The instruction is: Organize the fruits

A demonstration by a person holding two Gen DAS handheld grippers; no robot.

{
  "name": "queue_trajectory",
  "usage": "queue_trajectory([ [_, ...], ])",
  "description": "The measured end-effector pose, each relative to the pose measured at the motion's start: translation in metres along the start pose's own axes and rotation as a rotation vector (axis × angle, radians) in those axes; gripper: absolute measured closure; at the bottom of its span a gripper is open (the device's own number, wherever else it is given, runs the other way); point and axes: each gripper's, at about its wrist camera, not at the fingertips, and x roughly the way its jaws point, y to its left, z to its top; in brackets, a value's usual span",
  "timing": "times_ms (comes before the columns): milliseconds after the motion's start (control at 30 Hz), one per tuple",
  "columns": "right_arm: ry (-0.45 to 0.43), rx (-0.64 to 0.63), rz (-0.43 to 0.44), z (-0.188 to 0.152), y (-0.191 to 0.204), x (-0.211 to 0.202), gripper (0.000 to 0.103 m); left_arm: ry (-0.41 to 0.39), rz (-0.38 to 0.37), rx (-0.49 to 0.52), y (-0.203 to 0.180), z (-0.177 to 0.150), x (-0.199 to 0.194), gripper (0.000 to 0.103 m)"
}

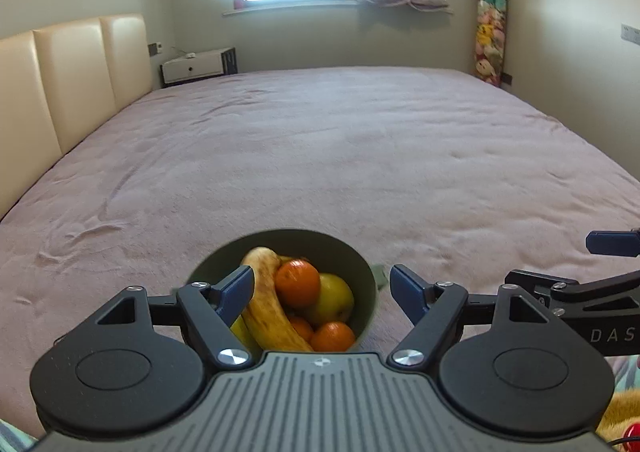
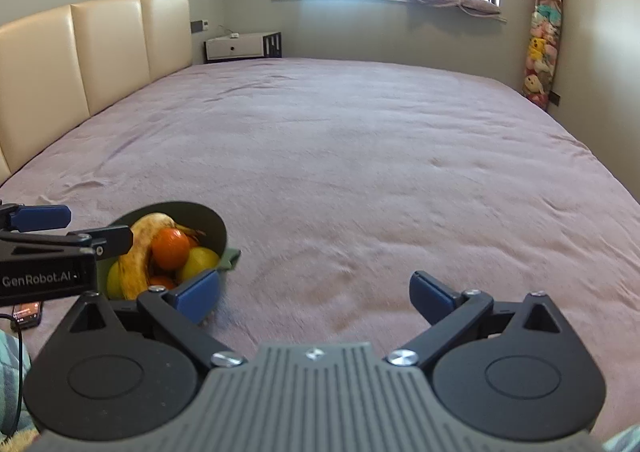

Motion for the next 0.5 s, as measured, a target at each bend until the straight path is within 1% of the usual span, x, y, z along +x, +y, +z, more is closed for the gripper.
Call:
queue_trajectory([
  [133, 0.029, -0.002, 0.003, -0.009, -0.004, 0.001, 0.004, 0.03, -0.016, 0.01, -0.005, -0.006, 0.006, 0.012],
  [400, 0.065, -0.041, -0.001, -0.017, -0.003, 0.014, 0.004, 0.126, 0.0, -0.005, -0.008, -0.017, 0.024, 0.012],
  [500, 0.08, -0.043, -0.001, -0.019, -0.002, 0.019, 0.004, 0.147, 0.008, -0.008, -0.009, -0.018, 0.027, 0.012],
])
